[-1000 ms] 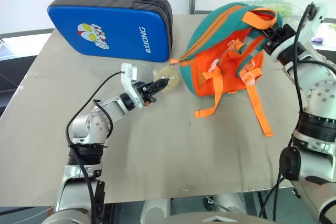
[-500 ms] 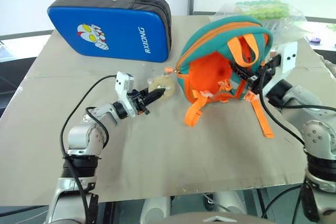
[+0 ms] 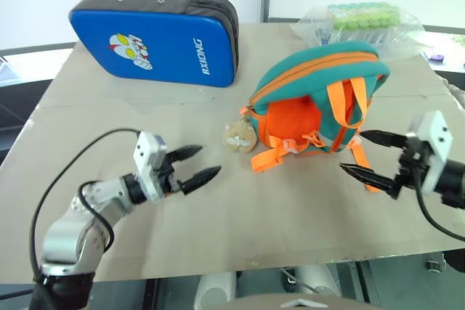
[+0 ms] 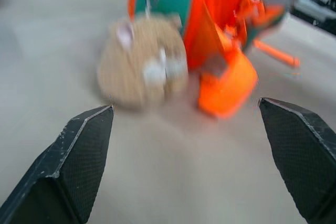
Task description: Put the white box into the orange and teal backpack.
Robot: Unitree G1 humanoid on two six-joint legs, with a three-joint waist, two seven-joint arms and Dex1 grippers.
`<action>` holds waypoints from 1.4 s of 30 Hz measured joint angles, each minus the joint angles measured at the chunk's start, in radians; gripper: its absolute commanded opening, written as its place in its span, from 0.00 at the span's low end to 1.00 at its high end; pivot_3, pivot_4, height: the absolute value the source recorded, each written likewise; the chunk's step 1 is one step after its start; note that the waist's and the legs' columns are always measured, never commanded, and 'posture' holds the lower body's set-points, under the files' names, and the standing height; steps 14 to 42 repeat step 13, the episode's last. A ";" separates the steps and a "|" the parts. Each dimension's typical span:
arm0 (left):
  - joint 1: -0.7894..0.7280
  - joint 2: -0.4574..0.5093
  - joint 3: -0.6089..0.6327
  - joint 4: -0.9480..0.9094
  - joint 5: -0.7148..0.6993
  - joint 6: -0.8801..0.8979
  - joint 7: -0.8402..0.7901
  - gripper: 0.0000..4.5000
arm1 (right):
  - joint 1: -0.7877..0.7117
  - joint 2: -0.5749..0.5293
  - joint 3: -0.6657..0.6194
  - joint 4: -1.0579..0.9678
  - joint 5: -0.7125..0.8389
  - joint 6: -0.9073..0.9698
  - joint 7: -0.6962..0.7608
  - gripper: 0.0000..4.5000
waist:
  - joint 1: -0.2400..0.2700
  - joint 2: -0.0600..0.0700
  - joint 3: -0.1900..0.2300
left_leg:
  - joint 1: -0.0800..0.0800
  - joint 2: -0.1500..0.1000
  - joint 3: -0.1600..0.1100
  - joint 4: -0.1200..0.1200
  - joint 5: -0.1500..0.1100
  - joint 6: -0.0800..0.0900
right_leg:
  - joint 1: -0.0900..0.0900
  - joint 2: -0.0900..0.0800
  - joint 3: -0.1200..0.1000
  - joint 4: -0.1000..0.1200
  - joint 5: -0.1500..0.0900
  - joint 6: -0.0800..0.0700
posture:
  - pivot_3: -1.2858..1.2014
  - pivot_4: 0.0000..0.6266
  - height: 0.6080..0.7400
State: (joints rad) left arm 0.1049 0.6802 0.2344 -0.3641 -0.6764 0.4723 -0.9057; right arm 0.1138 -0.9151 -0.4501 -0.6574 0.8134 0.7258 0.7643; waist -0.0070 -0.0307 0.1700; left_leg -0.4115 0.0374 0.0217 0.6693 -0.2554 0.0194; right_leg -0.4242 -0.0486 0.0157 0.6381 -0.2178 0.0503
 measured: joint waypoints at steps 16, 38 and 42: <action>0.282 -0.020 0.150 -0.091 0.024 -0.060 0.030 1.00 | 0.340 0.137 -0.125 0.210 -0.291 -0.410 0.207 0.99 | 0.011 -0.002 -0.002 | 0.011 0.001 0.001 0.000 0.000 0.000 | 0.010 -0.001 0.001 -0.001 -0.003 0.004 | 0.52 0.24 1.00; 0.282 -0.020 0.150 -0.091 0.024 -0.060 0.030 1.00 | 0.340 0.137 -0.125 0.210 -0.291 -0.410 0.207 0.99 | 0.011 -0.002 -0.002 | 0.011 0.001 0.001 0.000 0.000 0.000 | 0.010 -0.001 0.001 -0.001 -0.003 0.004 | 0.52 0.24 1.00; 0.282 -0.020 0.150 -0.091 0.024 -0.060 0.030 1.00 | 0.340 0.137 -0.125 0.210 -0.291 -0.410 0.207 0.99 | 0.011 -0.002 -0.002 | 0.011 0.001 0.001 0.000 0.000 0.000 | 0.010 -0.001 0.001 -0.001 -0.003 0.004 | 0.52 0.24 1.00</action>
